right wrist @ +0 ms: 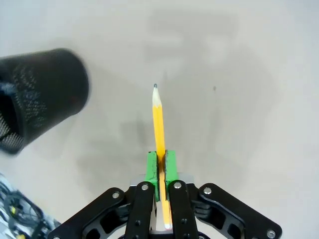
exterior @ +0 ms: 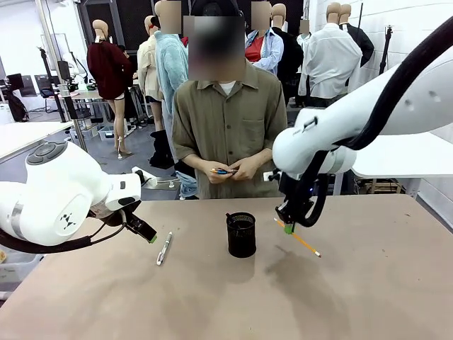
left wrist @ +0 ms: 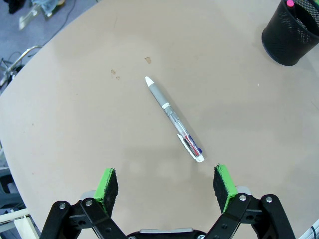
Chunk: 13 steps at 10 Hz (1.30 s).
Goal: Place the pens into the pen holder.
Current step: Pick up a writing instrument from the table and place it into the Pen holder.
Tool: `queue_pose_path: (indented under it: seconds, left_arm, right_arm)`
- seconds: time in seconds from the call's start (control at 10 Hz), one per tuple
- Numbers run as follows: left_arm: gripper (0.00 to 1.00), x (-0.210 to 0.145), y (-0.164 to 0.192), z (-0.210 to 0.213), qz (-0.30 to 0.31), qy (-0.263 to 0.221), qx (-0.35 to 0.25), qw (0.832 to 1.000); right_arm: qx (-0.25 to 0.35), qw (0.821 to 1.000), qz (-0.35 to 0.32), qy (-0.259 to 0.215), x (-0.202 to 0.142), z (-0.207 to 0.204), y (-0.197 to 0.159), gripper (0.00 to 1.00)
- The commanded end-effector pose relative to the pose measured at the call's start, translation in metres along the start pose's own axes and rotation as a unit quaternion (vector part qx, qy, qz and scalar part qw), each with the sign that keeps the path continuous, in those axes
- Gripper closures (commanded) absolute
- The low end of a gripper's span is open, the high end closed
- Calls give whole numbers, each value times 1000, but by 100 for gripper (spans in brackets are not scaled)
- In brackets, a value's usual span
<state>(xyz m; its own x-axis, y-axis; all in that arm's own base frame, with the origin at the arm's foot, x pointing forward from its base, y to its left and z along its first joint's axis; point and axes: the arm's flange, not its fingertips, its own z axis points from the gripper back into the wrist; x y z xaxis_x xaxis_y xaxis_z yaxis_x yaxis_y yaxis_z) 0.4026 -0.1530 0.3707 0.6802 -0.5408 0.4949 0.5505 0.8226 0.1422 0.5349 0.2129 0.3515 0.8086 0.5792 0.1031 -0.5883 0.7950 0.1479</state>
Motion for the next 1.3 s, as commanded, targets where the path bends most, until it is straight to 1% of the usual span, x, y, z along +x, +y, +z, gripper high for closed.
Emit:
queue_pose_path:
  seconds: [0.0,0.1,0.2,0.3,0.4,0.5,0.6,0.7,0.8,0.9,1.0,1.1,1.2]
  left_arm:
    - [0,-1,2,1,2,-1,0,1000]
    - [0,-1,2,1,2,-1,0,1000]
    - [0,-1,2,1,2,-1,0,1000]
    - [0,-1,2,1,2,-1,0,1000]
    - [0,-1,2,1,2,-1,0,1000]
    - [0,-1,2,1,2,-1,0,1000]
    - [0,-1,2,1,2,-1,0,1000]
    - [0,-1,2,1,2,-1,0,1000]
    - [0,-1,2,1,2,-1,0,1000]
    - [0,-1,2,1,2,-1,0,1000]
    - [0,-1,2,1,2,-1,0,1000]
    - [0,-1,2,1,2,-1,0,1000]
    - [0,-1,2,1,2,-1,0,1000]
  right_arm:
    - [57,994,76,-58,-37,21,-6,100]
    - [68,988,106,-90,-44,29,-7,100]
    - [110,969,175,-135,-47,36,-7,100]
    - [138,953,223,-154,-49,38,-7,100]
    - [148,938,258,-179,-51,39,-5,100]
    - [157,928,273,-201,-54,43,-6,100]
    - [173,911,300,-225,-58,47,-6,100]
    - [198,888,327,-254,-60,50,-7,100]
    - [218,874,342,-268,-61,51,-9,100]
    - [218,876,339,-264,-64,51,-14,100]
    - [223,877,326,-274,-79,56,-29,100]
    - [226,873,319,-293,-104,65,-50,100]
    - [239,863,309,-320,-132,73,-77,100]
